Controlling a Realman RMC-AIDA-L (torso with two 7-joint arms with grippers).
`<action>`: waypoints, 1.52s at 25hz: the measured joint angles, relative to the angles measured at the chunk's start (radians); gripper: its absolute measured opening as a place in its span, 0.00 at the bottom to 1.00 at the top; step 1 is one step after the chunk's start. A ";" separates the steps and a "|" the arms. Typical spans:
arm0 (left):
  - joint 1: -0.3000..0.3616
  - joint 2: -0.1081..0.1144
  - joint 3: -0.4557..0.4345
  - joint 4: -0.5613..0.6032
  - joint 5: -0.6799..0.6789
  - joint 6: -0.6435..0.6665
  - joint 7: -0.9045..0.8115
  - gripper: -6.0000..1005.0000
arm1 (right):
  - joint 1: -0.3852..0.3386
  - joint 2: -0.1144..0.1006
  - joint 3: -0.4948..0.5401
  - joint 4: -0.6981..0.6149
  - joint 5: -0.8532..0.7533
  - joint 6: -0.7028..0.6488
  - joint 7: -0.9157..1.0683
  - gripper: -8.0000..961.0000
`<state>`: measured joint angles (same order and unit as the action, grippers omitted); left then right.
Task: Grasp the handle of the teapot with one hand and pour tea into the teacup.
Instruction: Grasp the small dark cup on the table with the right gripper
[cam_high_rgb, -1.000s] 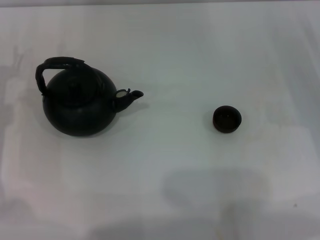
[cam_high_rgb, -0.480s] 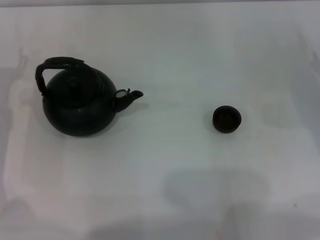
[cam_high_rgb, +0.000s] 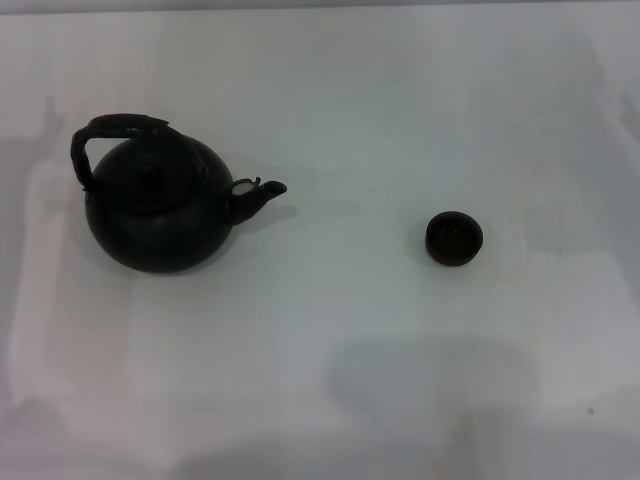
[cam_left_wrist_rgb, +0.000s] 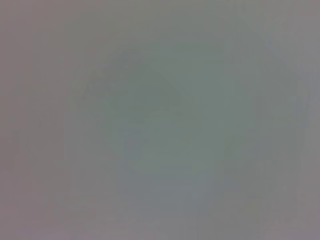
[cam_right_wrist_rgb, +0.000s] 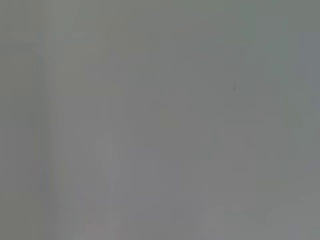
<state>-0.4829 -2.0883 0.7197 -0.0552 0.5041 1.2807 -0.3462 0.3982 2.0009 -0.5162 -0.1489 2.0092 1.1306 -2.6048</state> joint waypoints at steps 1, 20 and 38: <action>0.001 0.000 0.000 0.000 0.021 0.006 -0.002 0.88 | -0.007 0.000 -0.007 -0.015 -0.011 0.000 0.020 0.88; 0.058 0.002 0.001 -0.052 0.177 0.124 -0.047 0.88 | 0.044 -0.157 -0.245 -0.383 -0.648 0.383 0.621 0.88; 0.090 0.008 -0.007 0.003 0.190 0.104 -0.040 0.88 | 0.165 0.011 -0.347 -0.515 -0.964 0.347 0.776 0.89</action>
<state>-0.3925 -2.0801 0.7129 -0.0517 0.6939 1.3851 -0.3865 0.5635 2.0123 -0.8630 -0.6640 1.0452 1.4773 -1.8289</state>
